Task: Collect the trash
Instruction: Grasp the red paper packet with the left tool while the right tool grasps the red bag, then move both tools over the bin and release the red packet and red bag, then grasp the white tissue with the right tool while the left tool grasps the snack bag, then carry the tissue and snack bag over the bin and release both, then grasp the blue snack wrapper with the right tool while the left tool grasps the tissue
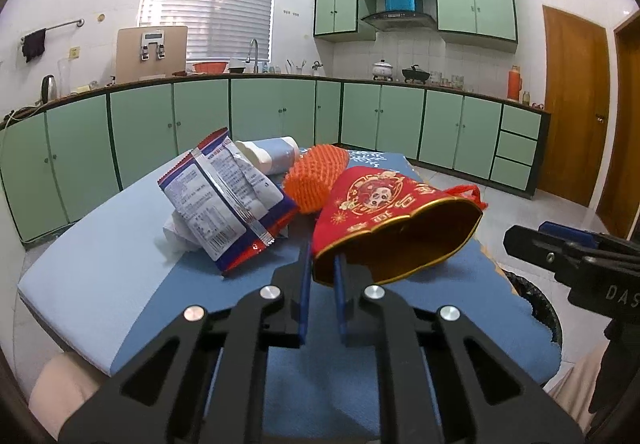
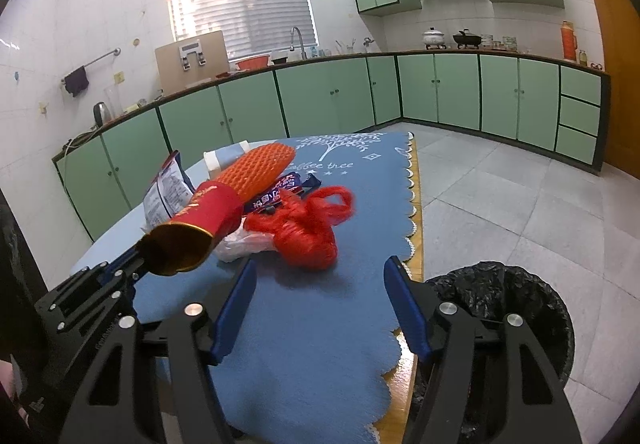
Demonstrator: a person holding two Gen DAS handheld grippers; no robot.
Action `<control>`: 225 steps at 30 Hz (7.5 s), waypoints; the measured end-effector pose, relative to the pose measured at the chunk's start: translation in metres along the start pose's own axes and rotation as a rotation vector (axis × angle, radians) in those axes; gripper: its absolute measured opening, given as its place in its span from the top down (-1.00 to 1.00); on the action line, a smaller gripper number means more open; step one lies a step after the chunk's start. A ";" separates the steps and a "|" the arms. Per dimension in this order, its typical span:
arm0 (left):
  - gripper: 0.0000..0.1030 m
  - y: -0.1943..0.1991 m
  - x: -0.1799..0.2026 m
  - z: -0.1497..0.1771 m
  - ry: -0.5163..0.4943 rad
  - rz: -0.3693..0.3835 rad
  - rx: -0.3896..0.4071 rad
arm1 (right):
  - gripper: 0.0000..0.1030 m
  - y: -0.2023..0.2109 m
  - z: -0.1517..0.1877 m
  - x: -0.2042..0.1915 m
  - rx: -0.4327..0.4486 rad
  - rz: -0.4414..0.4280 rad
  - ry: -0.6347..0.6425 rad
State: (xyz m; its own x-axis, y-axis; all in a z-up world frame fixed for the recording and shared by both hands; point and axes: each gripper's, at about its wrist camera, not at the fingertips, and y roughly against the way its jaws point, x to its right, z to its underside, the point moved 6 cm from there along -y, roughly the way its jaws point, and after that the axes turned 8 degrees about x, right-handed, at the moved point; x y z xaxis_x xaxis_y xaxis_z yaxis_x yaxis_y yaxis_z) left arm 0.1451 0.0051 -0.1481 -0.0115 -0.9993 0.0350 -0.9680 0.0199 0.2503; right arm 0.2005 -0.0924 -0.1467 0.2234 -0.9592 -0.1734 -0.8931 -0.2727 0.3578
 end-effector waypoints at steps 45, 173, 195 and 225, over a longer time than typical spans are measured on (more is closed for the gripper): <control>0.84 -0.018 0.105 -0.028 -0.015 0.258 0.026 | 0.88 0.030 -0.016 0.123 0.006 0.229 -0.057; 0.98 -0.042 0.061 -0.035 0.051 0.244 -0.057 | 0.93 -0.003 -0.037 0.069 0.040 0.200 -0.045; 0.83 -0.093 0.225 0.019 -0.061 0.483 -0.255 | 0.89 0.026 -0.012 0.214 0.002 0.425 -0.193; -0.38 -0.062 0.043 -0.064 -0.034 0.098 -0.027 | -0.83 -0.002 -0.060 0.086 0.070 0.210 -0.057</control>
State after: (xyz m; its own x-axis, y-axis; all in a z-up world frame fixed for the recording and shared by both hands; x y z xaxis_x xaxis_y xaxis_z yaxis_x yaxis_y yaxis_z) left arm 0.2208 -0.0372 -0.1004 -0.1142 -0.9931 0.0277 -0.9547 0.1174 0.2733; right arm 0.2447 -0.1785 -0.1066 0.0093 -0.9880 -0.1545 -0.9430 -0.0600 0.3273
